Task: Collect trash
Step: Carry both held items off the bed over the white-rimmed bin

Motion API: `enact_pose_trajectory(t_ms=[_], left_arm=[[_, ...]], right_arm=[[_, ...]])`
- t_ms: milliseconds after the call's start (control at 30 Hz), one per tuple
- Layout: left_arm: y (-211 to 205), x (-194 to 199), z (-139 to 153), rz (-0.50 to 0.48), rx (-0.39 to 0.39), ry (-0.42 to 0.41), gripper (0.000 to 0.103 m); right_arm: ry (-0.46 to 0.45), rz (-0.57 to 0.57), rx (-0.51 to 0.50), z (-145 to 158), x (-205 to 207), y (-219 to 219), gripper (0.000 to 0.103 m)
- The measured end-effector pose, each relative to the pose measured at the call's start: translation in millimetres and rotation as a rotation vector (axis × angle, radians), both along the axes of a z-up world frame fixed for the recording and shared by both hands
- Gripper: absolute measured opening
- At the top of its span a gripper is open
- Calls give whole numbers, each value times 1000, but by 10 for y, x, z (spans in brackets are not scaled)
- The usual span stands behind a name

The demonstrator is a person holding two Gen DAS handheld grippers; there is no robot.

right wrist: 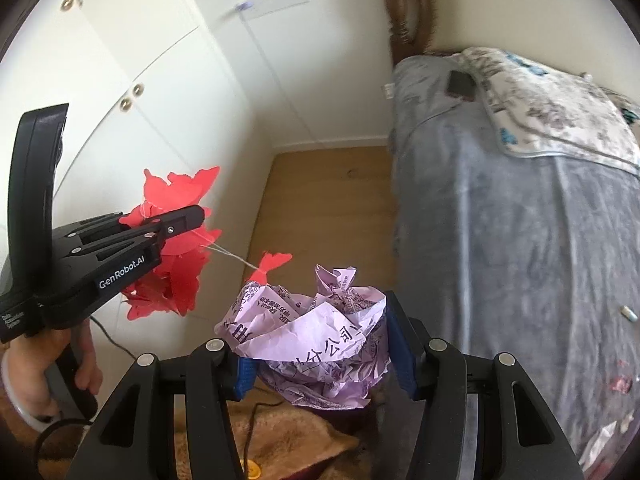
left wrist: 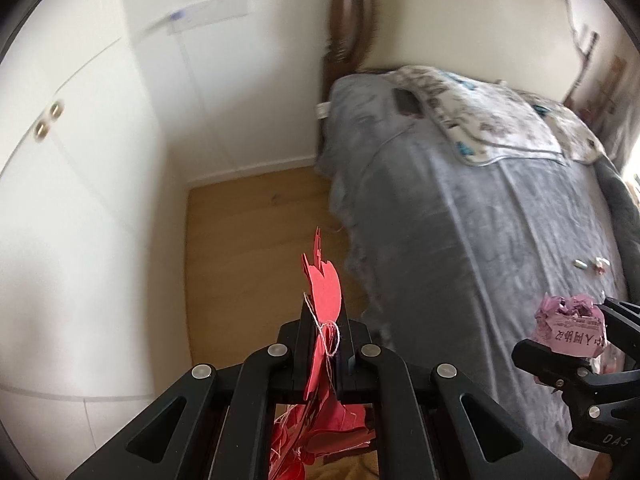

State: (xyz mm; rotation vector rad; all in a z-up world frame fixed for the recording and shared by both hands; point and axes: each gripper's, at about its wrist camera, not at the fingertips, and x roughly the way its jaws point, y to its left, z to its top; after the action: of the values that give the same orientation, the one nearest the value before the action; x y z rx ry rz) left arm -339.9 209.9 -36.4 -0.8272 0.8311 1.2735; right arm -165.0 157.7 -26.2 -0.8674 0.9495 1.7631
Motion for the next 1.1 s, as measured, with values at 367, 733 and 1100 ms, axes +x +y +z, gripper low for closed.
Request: enact_pose_trajectory(t_ms=[367,733,1100], left_arm=[[-195,-304,-678,114,-62,49,7],[-90,-396,-1759,206,-131,69,7],[114,-354,-2892,192,-197,124,7]], right_arm=[[22,102,-84,-641,-478,78,54],[19,122,-189,-1729,-583,456,54],[-13,149,-284,-3025,-795,920,54]])
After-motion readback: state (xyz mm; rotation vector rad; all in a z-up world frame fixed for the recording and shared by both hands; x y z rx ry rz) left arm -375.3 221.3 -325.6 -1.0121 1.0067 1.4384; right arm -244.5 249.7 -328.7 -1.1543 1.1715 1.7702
